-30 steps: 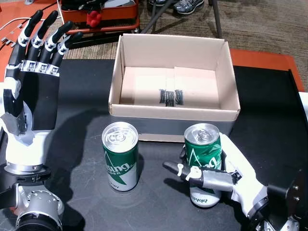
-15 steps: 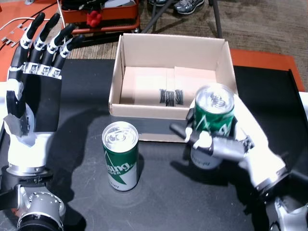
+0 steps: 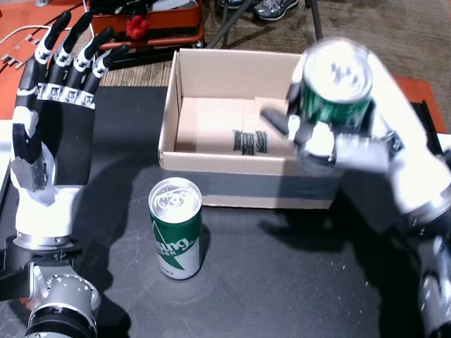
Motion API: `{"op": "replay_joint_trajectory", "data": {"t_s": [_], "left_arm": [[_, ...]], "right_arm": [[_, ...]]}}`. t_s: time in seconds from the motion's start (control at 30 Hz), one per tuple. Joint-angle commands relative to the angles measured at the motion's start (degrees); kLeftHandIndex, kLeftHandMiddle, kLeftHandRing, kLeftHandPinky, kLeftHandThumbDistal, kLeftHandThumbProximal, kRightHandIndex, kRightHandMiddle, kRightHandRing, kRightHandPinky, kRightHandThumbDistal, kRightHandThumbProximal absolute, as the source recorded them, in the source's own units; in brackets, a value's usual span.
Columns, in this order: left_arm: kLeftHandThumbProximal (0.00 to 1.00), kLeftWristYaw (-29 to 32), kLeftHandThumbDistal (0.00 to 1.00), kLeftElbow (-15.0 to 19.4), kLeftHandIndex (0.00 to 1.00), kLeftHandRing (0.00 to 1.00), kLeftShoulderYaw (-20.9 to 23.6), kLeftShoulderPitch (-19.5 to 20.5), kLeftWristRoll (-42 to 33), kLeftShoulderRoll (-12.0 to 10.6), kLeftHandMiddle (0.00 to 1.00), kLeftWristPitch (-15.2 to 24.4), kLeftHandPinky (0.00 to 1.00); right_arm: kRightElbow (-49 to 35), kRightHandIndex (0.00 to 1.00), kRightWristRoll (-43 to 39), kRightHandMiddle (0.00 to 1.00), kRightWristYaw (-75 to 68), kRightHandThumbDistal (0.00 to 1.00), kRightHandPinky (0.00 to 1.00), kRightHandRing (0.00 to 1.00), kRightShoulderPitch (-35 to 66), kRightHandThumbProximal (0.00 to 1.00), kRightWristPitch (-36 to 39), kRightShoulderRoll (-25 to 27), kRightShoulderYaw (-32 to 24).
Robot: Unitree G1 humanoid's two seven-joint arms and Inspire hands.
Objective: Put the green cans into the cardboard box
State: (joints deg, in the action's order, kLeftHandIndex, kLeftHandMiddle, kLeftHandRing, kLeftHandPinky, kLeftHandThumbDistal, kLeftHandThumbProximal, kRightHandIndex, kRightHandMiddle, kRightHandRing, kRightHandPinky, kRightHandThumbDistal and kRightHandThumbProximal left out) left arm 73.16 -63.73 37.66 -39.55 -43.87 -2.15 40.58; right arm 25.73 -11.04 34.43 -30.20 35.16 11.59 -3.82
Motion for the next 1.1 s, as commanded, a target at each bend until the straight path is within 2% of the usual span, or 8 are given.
{"op": "replay_joint_trajectory", "data": {"t_s": [0.0, 0.2, 0.23, 0.3, 0.37, 0.63, 0.77, 1.07], "left_arm": [[0.75, -0.25, 0.4, -0.74, 0.7, 0.82, -0.24, -0.32, 0.58, -0.23, 0.76, 0.28, 0.82], [0.74, -1.0, 0.42, -0.63, 0.68, 0.82, -0.22, -0.61, 0.65, -0.83, 0.75, 0.97, 0.82], [0.74, -1.2, 0.42, -0.59, 0.68, 0.82, -0.23, -0.64, 0.64, -0.94, 0.75, 1.02, 0.82], [0.76, -1.4, 0.42, -0.62, 0.69, 0.82, -0.24, -0.73, 0.7, -1.06, 0.75, 1.59, 0.82], [0.77, -1.63, 0.43, -0.67, 0.68, 0.81, -0.22, -0.82, 0.66, -1.17, 0.75, 1.86, 0.82], [0.75, -1.4, 0.44, -0.4, 0.68, 0.81, 0.06, -1.0, 0.02, -1.5, 0.76, 1.23, 0.81], [0.74, -1.26, 0.44, -0.13, 0.68, 0.81, -0.02, -0.83, 0.15, -1.62, 0.75, 1.42, 0.81], [0.75, -0.82, 0.44, 0.83, 0.67, 0.81, 0.17, -0.57, -0.35, -2.47, 0.75, 2.21, 0.8]], "right_arm": [[-1.19, 0.17, -1.57, 0.21, -0.01, 0.8, 0.27, 0.24, -3.82, 0.13, -0.27, 0.81, -0.68], [0.0, 0.42, -1.15, 0.24, -1.74, 0.79, 0.25, 0.22, -11.89, 0.02, -3.11, 2.67, -1.85], [0.38, 0.38, -1.24, 0.22, -1.95, 0.79, 0.25, 0.22, -12.94, 0.0, -3.84, 2.8, -2.01], [2.53, 0.12, -0.76, 0.16, -2.82, 0.75, 0.24, 0.21, -16.0, 0.0, -4.36, 2.89, -2.23], [5.39, 0.06, 0.36, 0.14, -4.0, 0.74, 0.24, 0.21, -18.87, 0.0, -4.29, 3.03, -2.24], [29.81, 0.2, 14.22, 0.25, -17.32, 0.68, 0.27, 0.3, -34.25, 0.0, -5.75, 5.03, 1.61], [40.03, 0.21, 19.5, 0.26, -23.08, 0.67, 0.29, 0.31, -39.28, 0.0, -8.72, 4.74, 4.47], [48.17, 0.23, 26.58, 0.29, -29.86, 0.71, 0.32, 0.33, -42.09, 0.0, -14.66, 2.56, 9.3]]}}
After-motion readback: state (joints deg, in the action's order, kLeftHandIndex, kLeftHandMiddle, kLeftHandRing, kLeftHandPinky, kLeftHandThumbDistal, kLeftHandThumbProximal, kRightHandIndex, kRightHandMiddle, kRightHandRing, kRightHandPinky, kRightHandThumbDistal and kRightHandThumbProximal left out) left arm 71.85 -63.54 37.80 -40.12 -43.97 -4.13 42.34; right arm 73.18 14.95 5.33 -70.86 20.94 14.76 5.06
